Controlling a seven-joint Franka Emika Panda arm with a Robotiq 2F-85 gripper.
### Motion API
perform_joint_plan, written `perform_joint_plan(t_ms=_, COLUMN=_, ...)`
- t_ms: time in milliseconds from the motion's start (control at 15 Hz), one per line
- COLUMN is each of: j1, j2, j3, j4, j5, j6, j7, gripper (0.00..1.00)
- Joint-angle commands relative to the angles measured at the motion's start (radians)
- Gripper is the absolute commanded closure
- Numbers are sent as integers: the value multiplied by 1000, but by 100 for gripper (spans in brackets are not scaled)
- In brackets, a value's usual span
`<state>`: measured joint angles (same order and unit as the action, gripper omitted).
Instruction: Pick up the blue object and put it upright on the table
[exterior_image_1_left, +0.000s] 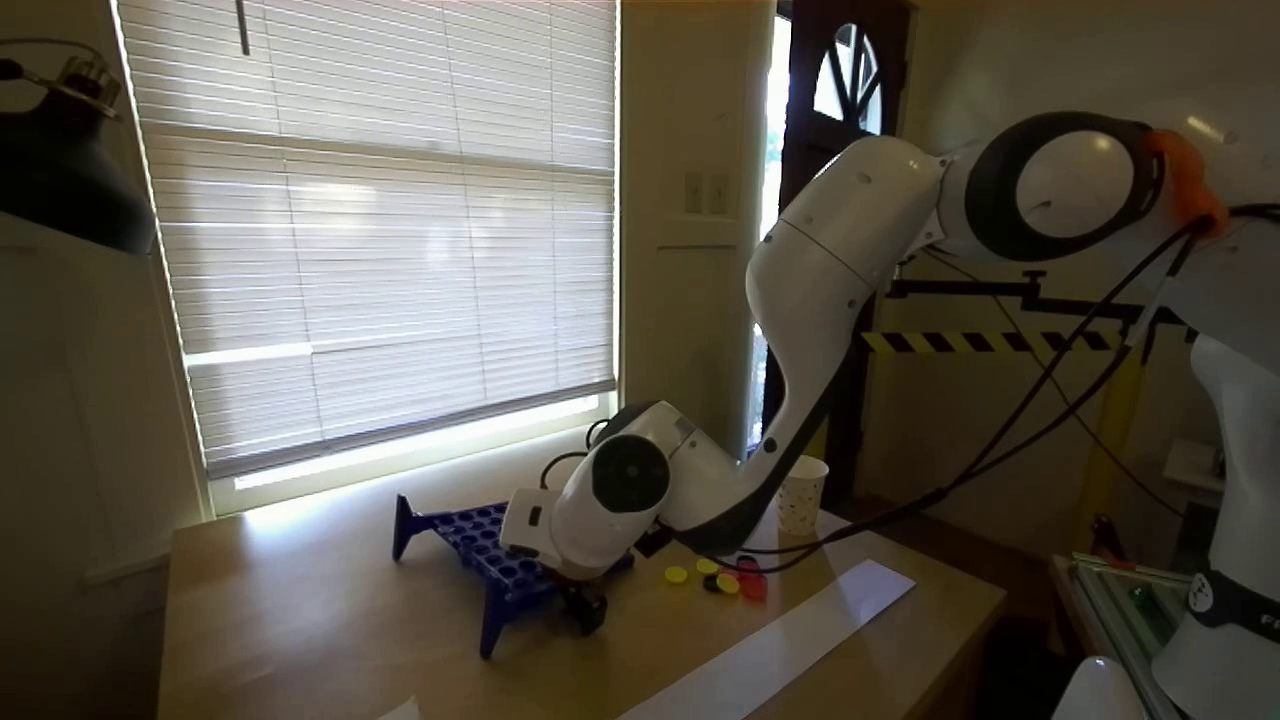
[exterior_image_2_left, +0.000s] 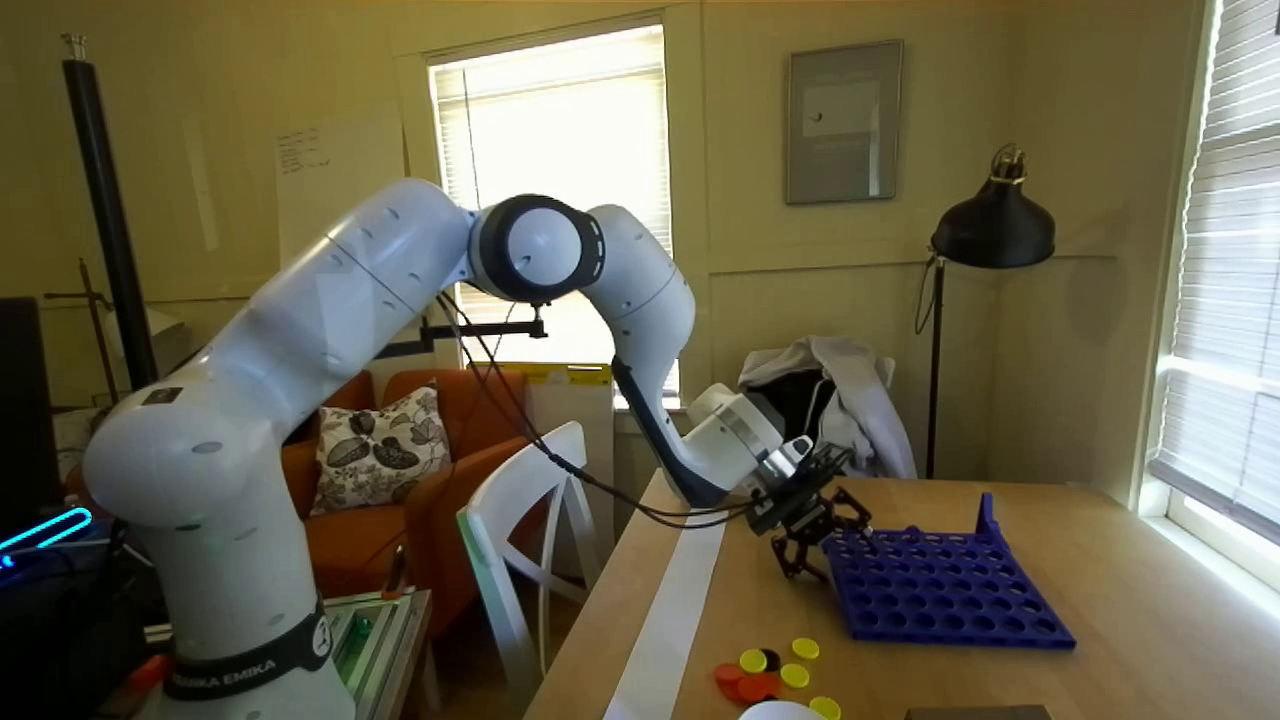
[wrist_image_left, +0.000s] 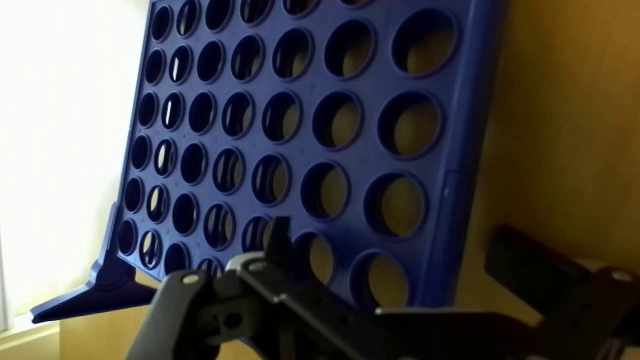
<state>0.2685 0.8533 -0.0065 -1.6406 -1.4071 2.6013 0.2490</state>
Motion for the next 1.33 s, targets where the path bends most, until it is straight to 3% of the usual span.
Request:
perform_joint_plan(t_ms=0, j1=38, j2=-1, j3=-25, j4=17, j5=-108, j6=-74, j7=81, gripper=0)
perform_joint_plan(t_ms=333, j1=58, j2=21, j3=-3, j4=45, j5=-350, j6=-187, j7=265, gripper=0)
perform_joint_plan(t_ms=800, j1=30, j2=62, j3=51, j4=30, j5=-587, j6=-334, j7=481, gripper=0)
perform_joint_plan(t_ms=1267, j1=-2, j2=99, j3=88, j4=11, j5=-765, j6=-503, j7=594, gripper=0)
